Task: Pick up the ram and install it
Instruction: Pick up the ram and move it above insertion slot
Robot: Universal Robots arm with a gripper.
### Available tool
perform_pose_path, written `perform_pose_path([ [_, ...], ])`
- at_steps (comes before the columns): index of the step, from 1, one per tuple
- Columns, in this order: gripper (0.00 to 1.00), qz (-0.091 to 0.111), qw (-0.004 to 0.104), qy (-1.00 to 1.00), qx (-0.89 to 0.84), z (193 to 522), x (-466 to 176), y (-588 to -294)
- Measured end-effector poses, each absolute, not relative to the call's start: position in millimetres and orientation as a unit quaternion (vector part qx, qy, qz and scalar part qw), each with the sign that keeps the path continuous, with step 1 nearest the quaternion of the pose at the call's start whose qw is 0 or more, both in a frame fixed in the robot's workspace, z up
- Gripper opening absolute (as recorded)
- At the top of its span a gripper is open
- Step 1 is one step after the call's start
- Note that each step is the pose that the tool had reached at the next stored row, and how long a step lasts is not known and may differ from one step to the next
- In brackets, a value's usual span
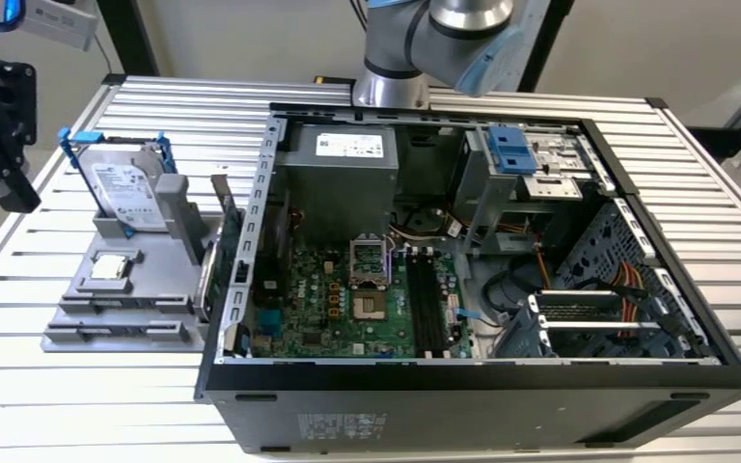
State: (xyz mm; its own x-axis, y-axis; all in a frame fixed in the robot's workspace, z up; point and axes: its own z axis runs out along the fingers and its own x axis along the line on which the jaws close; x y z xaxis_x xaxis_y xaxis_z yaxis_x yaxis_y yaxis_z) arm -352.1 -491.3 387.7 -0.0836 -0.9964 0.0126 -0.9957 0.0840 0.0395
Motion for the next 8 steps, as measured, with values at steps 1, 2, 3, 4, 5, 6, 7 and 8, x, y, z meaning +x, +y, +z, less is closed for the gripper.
perform_pose_path([
  [1, 0.0, -0.013, 0.016, -0.732, 0.681, 387.7, -352.0, -491.2],
  [2, 0.0, -0.014, 0.014, -0.727, 0.686, 387.6, -352.1, -491.2],
  [3, 0.0, -0.016, 0.013, -0.722, 0.691, 387.5, -352.1, -491.1],
  [4, 0.0, -0.016, 0.012, -0.717, 0.697, 387.5, -352.1, -491.1],
  [5, 0.0, -0.017, 0.012, -0.711, 0.703, 387.4, -352.1, -491.1],
  [6, 0.0, -0.017, 0.012, -0.706, 0.708, 387.4, -352.0, -491.2],
  [7, 0.0, -0.016, 0.012, -0.7, 0.714, 387.3, -352.0, -491.2],
  [8, 0.0, -0.016, 0.012, -0.694, 0.72, 387.3, -352.0, -491.3],
])
